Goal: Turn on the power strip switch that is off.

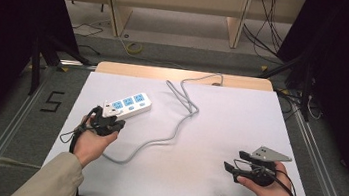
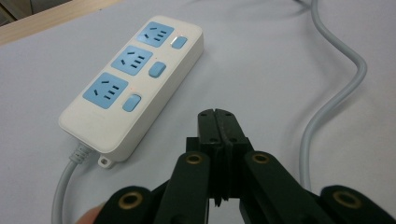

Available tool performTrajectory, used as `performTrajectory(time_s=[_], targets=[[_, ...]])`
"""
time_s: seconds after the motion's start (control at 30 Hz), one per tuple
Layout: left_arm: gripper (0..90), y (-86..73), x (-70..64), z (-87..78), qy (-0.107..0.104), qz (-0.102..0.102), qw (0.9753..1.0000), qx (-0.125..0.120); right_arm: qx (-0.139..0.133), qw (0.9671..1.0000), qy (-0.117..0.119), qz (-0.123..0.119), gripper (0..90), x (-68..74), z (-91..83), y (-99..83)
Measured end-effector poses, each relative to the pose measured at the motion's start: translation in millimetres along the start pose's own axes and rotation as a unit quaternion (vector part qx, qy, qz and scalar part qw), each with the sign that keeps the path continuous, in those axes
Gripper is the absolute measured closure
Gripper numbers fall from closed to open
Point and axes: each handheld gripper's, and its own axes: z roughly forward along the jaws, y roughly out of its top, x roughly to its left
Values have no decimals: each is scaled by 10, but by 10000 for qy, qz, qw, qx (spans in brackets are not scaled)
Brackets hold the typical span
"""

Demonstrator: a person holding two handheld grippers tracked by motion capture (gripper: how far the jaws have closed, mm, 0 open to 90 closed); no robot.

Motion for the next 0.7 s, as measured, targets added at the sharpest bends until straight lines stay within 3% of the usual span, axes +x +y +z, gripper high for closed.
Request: performTrajectory(time_s=[0.7], targets=[[899,75,44,100,128,23,9999,45,-2,10000,9,-13,292,1,2,0]])
